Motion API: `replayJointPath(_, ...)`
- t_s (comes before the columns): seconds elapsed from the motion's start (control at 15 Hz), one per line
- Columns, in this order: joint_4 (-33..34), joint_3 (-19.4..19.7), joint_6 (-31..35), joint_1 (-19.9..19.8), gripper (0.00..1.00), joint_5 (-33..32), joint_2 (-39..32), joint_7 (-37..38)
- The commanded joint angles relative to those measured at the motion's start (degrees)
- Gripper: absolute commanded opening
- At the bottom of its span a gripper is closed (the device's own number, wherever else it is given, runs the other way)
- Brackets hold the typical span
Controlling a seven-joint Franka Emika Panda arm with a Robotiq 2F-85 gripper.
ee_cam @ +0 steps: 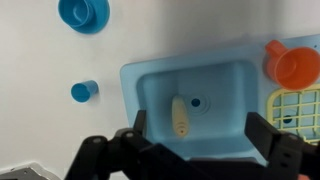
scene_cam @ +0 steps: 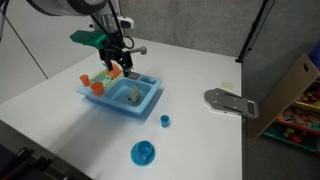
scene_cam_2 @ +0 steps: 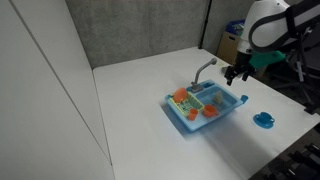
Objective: Put the white bottle on the table
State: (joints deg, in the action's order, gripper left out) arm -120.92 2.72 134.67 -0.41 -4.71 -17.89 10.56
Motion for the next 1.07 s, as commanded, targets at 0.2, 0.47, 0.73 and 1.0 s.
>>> replayJointPath(0.2,6.4,-0.5,2.3,-1.3,1.0,2.1,-7.3,-6.1)
replayJointPath(0.47,8.9,-0.6,5.0,-2.0,1.0,3.0,-11.5,-8.0)
replayJointPath(0.73,11.0,-1.0,7.2,-2.7,1.0,4.0,-15.2,-9.5)
replayJointPath(1.0,13.4,-0.9,8.3,-2.5,1.0,4.4,-18.6,-9.2)
